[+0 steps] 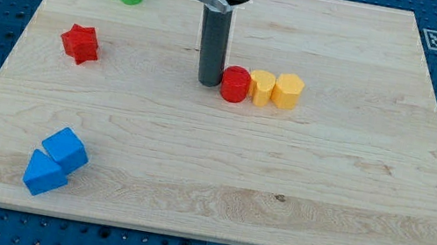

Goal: Place your arm at the top right side of red star

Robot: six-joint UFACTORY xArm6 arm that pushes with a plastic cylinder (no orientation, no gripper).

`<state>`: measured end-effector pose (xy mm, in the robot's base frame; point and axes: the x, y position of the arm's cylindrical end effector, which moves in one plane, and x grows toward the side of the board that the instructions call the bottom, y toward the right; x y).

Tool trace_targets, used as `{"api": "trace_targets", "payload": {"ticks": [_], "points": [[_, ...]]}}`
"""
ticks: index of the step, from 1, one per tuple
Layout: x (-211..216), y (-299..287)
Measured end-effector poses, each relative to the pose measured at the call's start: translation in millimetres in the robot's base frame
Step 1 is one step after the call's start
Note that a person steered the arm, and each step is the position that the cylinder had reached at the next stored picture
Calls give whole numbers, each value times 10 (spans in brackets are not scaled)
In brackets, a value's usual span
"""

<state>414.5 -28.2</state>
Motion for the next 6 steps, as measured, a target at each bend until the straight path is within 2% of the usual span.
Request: {"api": "trace_targets", "payload": {"ticks": [1,2,4,6], "points": [[-209,-275],[-222,-376],[-302,-1066],[-781,-1745]]}}
